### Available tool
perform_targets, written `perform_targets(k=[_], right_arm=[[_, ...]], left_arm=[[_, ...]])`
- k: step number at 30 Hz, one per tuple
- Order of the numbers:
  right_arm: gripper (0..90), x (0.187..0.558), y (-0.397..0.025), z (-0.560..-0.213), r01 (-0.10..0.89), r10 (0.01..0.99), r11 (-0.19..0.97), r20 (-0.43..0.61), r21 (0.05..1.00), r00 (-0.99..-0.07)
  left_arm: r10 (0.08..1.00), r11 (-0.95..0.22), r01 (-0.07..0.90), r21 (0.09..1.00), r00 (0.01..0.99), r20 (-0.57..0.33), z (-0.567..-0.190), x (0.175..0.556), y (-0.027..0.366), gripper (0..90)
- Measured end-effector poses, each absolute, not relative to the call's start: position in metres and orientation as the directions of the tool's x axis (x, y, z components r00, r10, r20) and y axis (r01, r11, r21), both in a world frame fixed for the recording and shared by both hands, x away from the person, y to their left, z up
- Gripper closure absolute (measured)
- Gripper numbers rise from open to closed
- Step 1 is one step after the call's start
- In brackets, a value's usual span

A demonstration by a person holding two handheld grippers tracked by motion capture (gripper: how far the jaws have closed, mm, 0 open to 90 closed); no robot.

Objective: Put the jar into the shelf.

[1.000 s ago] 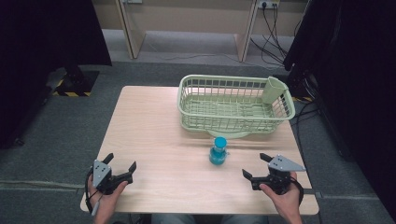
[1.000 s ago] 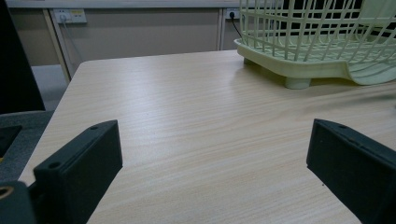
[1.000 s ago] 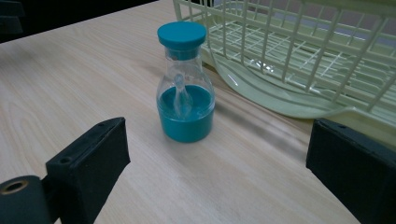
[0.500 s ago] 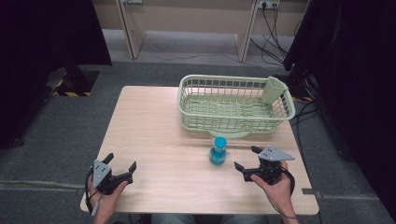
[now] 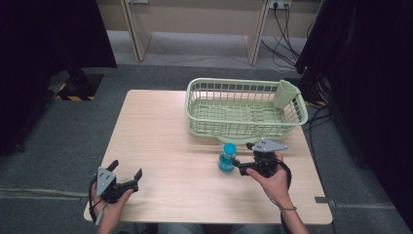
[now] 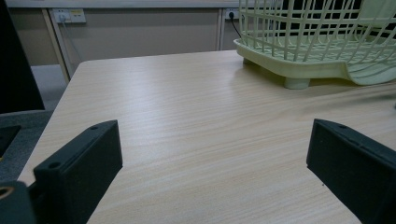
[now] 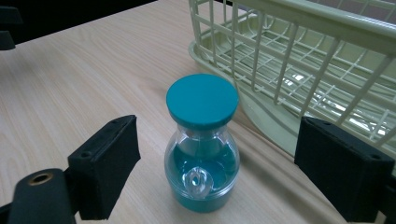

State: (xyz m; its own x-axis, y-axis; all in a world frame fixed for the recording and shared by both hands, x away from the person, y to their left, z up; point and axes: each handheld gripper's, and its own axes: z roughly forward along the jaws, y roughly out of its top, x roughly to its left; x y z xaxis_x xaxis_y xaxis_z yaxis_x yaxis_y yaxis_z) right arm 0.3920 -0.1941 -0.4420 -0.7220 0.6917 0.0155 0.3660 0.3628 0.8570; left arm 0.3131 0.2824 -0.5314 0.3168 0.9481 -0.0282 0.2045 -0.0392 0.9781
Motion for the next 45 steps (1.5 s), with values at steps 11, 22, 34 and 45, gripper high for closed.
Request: perform_targets(k=[11, 22, 34, 45], right_arm=[[24.1, 0.406, -0.179, -0.442, 0.381, 0.68, 0.389, 0.018, 0.839, -0.733], [36.6, 0.415, -0.168, -0.444, 0.393, 0.668, 0.411, 0.022, 0.823, -0.744], [48.2, 0.418, -0.162, -0.446, 0.401, 0.668, 0.418, 0.023, 0.815, -0.744], [48.5, 0.413, -0.166, -0.435, 0.387, 0.674, 0.398, 0.021, 0.832, -0.738]], left_arm=[[0.948, -0.039, 0.205, 0.978, 0.318, -0.029, -0.531, 0.313, 0.283, 2.6], [0.947, -0.037, 0.206, 0.978, 0.319, -0.031, -0.531, 0.313, 0.283, 2.5], [0.947, -0.036, 0.207, 0.978, 0.319, -0.033, -0.531, 0.313, 0.283, 2.5], [0.947, -0.037, 0.208, 0.978, 0.32, -0.032, -0.531, 0.313, 0.283, 2.5]])
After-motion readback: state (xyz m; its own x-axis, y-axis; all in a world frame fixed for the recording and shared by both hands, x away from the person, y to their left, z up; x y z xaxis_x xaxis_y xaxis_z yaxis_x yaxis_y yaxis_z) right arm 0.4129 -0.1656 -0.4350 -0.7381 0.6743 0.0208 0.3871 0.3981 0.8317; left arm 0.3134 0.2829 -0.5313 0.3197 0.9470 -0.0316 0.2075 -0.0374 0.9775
